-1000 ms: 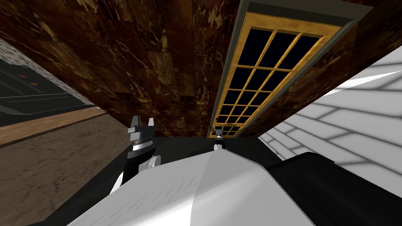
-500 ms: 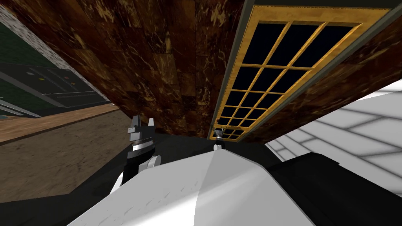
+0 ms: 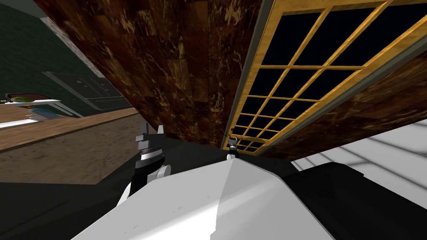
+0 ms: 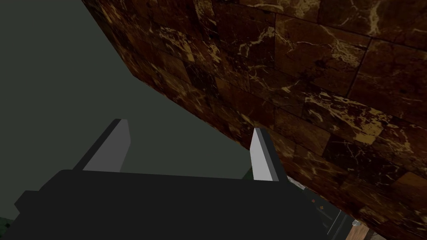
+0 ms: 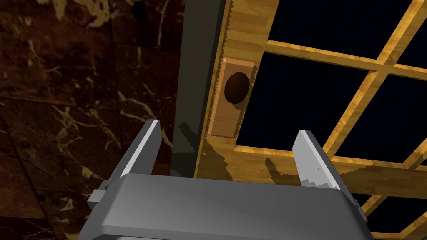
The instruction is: Pull the door open
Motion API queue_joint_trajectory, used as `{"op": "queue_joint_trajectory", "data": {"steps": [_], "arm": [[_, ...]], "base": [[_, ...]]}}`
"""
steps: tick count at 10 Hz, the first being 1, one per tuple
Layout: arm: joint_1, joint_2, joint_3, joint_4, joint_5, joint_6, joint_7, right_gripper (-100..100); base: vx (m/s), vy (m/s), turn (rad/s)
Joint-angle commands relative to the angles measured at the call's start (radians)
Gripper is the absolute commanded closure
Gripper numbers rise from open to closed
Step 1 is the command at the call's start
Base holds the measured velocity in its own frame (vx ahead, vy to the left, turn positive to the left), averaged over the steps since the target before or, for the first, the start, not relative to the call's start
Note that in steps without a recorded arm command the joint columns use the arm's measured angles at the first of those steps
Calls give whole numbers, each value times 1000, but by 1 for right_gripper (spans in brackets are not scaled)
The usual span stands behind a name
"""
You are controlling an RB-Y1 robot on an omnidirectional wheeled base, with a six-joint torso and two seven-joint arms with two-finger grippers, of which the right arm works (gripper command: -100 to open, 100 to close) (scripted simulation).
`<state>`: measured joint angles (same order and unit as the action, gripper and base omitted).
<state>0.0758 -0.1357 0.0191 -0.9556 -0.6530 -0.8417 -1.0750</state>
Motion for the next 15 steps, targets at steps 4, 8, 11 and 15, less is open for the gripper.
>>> {"op": "queue_joint_trajectory", "data": {"steps": [4, 8, 11, 15], "arm": [[-41, -1, 7, 106, -46, -25, -71, -100], [-69, -2, 12, 186, -84, -43, -127, -100], [-47, -40, 16, 192, -84, -51, -171, -100], [-5, -118, 25, 221, -91, -73, -273, -100]], "base": [[-11, -130, 180], [-33, -151, 186], [103, -18, 38], [187, -1, 41]]}}
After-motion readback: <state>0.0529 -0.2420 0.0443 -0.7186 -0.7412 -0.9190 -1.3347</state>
